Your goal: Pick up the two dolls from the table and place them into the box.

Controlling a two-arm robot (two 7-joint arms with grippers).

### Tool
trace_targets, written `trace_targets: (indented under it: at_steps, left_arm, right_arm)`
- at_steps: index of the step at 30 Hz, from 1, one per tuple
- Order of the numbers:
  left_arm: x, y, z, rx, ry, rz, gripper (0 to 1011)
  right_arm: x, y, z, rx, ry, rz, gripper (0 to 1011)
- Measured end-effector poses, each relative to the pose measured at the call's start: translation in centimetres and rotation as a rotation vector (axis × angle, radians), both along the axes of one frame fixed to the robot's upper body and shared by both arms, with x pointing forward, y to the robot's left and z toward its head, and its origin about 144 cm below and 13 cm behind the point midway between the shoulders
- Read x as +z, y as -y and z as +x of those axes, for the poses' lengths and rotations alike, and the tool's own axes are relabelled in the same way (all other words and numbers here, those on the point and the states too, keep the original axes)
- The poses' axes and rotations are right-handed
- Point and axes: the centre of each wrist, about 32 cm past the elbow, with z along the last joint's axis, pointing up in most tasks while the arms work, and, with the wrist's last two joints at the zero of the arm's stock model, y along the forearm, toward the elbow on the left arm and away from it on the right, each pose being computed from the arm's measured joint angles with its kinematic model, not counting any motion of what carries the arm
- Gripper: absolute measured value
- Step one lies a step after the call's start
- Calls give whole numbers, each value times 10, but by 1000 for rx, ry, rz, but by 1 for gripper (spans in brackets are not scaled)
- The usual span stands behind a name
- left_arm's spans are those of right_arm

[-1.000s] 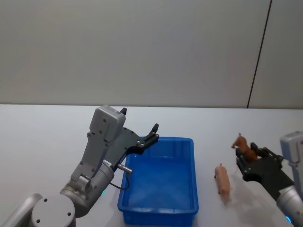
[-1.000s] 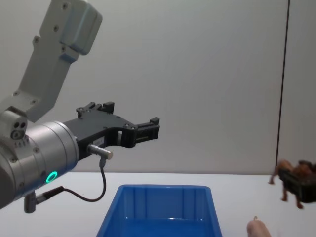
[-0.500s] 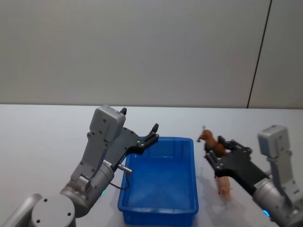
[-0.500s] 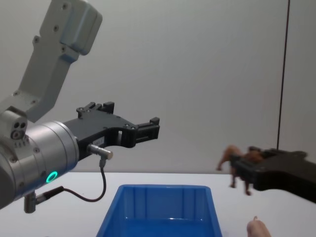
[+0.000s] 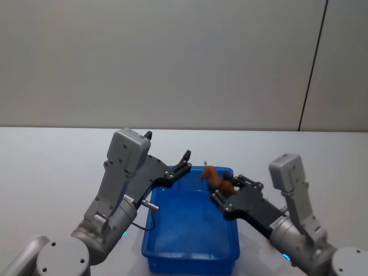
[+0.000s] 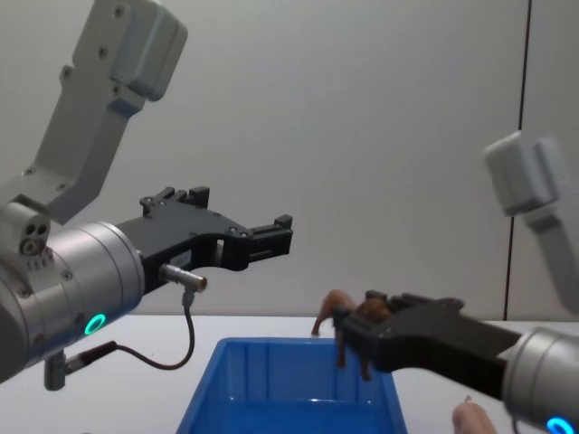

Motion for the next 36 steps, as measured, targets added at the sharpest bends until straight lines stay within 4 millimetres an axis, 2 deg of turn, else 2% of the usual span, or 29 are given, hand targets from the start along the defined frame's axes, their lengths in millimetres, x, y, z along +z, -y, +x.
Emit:
trace_targets:
  at_steps: [8,17,22,36]
  left_arm:
    - [0,0,0,0,0,0,1001]
    - [0,0,0,0,0,0,1002]
    - [0,0,0,0,0,0,1001]
    - [0,0,0,0,0,0,1001]
  right_arm:
    - [-8,-13,7,26,-25,-8,621]
    - [-10,-17,8,13,-27,-16,901]
    - [-8,-17,4,-16,-15,-20,1001]
    - [-3,-8,-22,-180,9,-59,1001]
